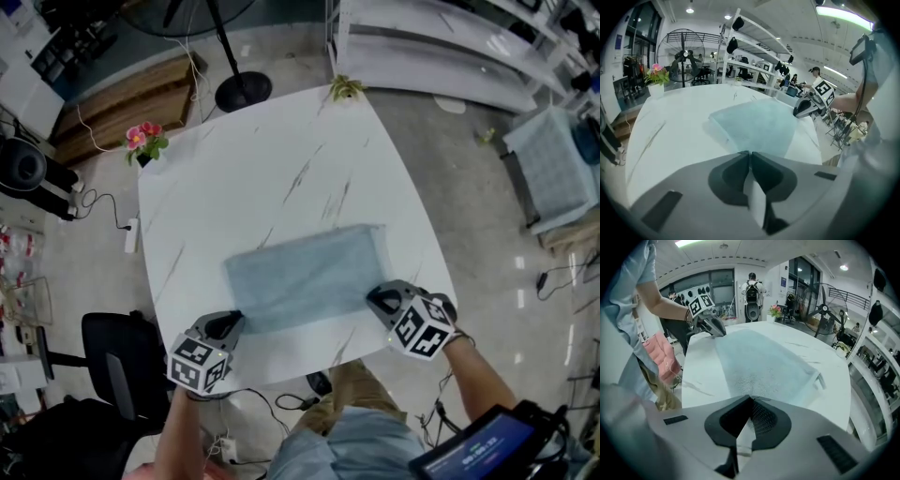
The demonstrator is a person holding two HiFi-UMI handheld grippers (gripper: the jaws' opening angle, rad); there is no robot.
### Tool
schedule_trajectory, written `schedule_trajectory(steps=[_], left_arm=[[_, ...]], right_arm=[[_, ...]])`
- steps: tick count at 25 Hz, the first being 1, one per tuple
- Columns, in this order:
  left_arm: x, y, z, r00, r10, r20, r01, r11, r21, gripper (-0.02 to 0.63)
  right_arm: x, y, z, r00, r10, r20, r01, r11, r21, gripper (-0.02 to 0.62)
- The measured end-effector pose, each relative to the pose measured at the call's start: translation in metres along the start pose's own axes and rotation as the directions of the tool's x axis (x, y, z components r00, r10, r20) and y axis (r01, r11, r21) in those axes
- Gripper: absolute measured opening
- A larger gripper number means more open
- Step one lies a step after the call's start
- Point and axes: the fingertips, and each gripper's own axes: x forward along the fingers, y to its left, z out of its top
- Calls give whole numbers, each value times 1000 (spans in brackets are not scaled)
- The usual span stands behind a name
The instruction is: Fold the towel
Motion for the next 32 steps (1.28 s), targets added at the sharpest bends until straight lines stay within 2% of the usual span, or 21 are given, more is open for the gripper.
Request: schedule_trajectory(steps=[2,4,5,8,12,14,15,16,18,20,22,26,28,30,31,32], left_arm=[[-7,4,2,999,20,39,-19,999,-27,26],[-20,12,9,994,55,100,-46,995,-86,28],[-28,16,15,988,75,134,-59,991,-119,33],[-57,31,42,964,158,213,-119,976,-183,54],[-81,37,64,934,201,295,-145,969,-200,57],[-87,33,72,923,190,334,-126,971,-204,57],[-90,30,74,919,177,351,-109,973,-204,57],[-92,27,76,917,159,366,-89,975,-201,57],[-94,18,77,914,121,388,-51,981,-185,57],[-93,9,76,913,85,398,-18,985,-169,57],[-94,1,76,912,57,406,8,987,-158,57],[-103,-8,78,904,40,426,27,988,-150,57],[-107,-7,75,901,46,432,26,987,-158,57],[-112,-5,68,900,57,432,20,985,-171,57],[-114,-4,64,900,65,432,15,984,-178,57],[-117,-3,61,898,74,433,9,982,-186,57]], right_arm=[[-1,-3,8,999,-4,40,3,999,32,18],[-11,-14,16,993,-3,119,-16,987,158,74],[-17,-23,19,987,-4,163,-36,970,242,107],[-31,-51,13,971,-42,234,-72,885,459,181],[-34,-54,-14,970,-125,207,-41,759,650,208],[-37,-43,-24,966,-169,198,-31,679,733,221],[-38,-36,-27,961,-192,200,-37,626,779,224],[-39,-28,-30,956,-213,202,-49,563,825,224],[-38,-11,-36,950,-239,201,-87,415,905,228],[-33,0,-40,946,-250,209,-138,272,952,250],[-28,1,-38,933,-276,231,-187,174,967,287],[-26,-23,-30,885,-367,286,-290,44,956,287],[-22,-34,-31,872,-389,296,-326,-13,945,259],[-17,-38,-36,876,-387,286,-330,-50,943,185],[-16,-39,-37,879,-389,277,-322,-55,945,132],[-18,-41,-37,878,-396,269,-312,-45,949,90]])
